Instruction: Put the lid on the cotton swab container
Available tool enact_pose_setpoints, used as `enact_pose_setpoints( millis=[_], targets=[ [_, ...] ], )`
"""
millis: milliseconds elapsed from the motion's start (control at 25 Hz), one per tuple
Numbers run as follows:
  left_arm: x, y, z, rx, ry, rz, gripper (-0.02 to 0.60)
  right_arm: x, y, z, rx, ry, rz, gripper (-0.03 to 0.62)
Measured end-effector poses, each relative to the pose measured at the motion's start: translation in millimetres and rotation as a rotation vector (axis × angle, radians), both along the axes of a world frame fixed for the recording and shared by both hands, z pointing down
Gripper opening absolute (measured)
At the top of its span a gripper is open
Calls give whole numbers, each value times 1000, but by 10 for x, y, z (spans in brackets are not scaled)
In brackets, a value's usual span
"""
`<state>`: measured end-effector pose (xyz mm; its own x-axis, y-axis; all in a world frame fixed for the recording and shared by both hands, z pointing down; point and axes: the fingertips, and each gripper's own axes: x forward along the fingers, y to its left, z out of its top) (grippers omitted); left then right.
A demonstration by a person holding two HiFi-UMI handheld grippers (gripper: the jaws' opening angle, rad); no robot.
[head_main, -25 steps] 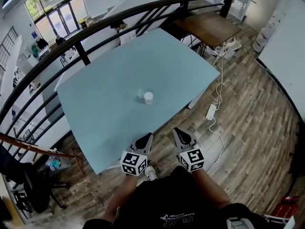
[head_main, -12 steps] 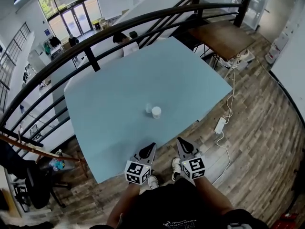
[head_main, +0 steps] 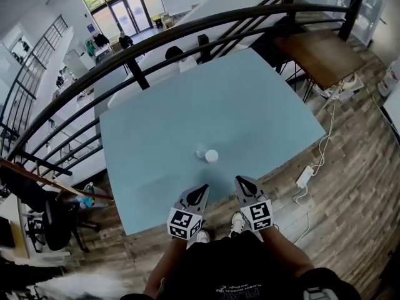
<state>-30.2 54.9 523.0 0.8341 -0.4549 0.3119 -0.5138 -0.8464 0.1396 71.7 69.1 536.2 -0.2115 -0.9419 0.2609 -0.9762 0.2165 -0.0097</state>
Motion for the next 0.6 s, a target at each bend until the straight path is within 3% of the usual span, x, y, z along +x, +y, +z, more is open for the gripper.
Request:
enact_pose_setpoints(
  millis=[320, 600],
  targets=[
    [-23, -119, 88, -38, -29, -147, 11, 64, -268, 161, -15, -3, -161, 18],
    [-213, -344, 223, -76, -43, -214, 11, -48, -572, 180, -21, -11, -218, 18]
  ],
)
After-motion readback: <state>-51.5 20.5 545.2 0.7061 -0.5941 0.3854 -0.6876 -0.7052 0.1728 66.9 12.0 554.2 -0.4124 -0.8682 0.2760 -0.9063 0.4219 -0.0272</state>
